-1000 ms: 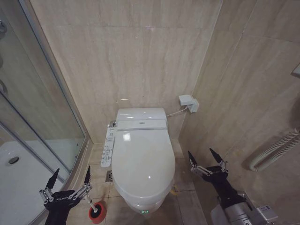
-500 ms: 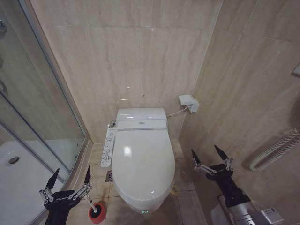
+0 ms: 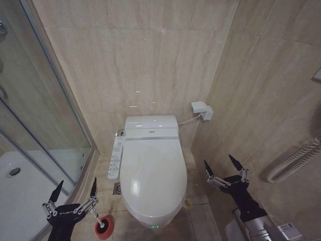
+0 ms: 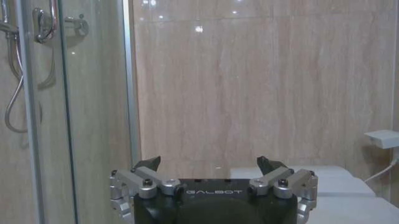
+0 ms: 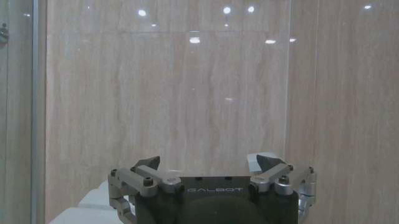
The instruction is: Open the toilet lid, clean the toilet bowl with a toilet brush, close the toilet lid, and flush.
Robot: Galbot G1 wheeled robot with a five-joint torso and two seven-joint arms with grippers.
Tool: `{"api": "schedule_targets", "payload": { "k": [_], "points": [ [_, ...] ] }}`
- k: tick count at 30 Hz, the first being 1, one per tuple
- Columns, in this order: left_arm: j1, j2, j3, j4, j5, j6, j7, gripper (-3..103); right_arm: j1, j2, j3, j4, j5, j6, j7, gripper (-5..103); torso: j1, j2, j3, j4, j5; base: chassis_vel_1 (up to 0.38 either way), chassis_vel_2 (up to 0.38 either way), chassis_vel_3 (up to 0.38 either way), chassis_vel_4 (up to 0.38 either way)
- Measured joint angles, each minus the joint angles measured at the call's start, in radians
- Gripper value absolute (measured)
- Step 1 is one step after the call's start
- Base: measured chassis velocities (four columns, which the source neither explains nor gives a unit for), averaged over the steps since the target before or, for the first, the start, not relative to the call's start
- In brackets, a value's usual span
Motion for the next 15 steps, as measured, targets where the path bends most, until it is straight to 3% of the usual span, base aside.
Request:
{"api": "schedule_targets", "payload": {
  "k": [15],
  "points": [
    [0.000,0.000,0.000,0.000,0.000,0.000,0.000,100,-0.001,0.000,-0.001,-0.001,0.000,-0.001,0.000,100,0.000,0.000,0.000,0.0000,0.0000,0.000,0.000,0.000,0.000]
  ]
}}
